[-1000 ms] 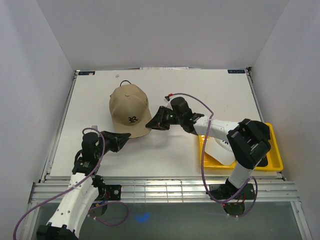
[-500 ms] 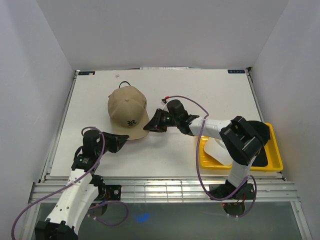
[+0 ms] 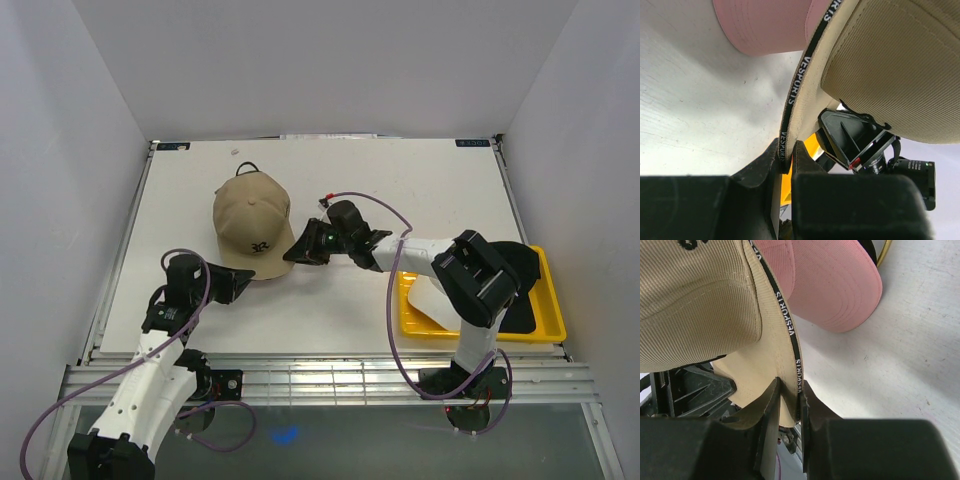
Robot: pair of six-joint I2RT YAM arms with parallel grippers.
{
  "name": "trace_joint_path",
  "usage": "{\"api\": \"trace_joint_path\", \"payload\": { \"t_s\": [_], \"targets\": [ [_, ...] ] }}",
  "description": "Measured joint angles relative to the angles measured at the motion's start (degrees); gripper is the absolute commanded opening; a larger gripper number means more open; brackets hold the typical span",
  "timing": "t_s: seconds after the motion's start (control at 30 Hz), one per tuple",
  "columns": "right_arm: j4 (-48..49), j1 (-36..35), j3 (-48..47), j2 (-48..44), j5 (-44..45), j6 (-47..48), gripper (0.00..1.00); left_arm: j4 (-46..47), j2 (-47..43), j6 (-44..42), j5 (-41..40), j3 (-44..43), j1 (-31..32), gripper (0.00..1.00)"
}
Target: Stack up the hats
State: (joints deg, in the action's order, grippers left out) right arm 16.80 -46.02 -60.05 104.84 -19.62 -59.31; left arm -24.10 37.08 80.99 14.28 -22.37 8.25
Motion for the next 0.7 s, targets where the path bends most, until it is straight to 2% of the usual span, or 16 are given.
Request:
{"api": "trace_joint_path", "payload": {
  "t_s": [0.03,0.27,0.43,0.7],
  "targets": [
    [0.0,0.0,-0.1,0.2,0.0,0.0,0.08,-0.3,0.0,-0.2,-0.2,-0.1,0.0,0.23],
    [1.2,-0.7,-0.2,0.9,0.0,-0.2,0.08,-4.4,0.2,-1.6,-2.8,-0.2,-0.1,0.46],
    [1.8,-0.9,-0.2,1.6,0.2,-0.2,0.08,-7.2,0.2,-2.7,-5.2,-0.4,-0.3,0.51],
    [2.3,-0.9,-0.6,2.4,0.2,-0.2,0.08,-8.7,0.0,-3.7,-6.0,-1.1,-0.3,0.5]
  ]
}}
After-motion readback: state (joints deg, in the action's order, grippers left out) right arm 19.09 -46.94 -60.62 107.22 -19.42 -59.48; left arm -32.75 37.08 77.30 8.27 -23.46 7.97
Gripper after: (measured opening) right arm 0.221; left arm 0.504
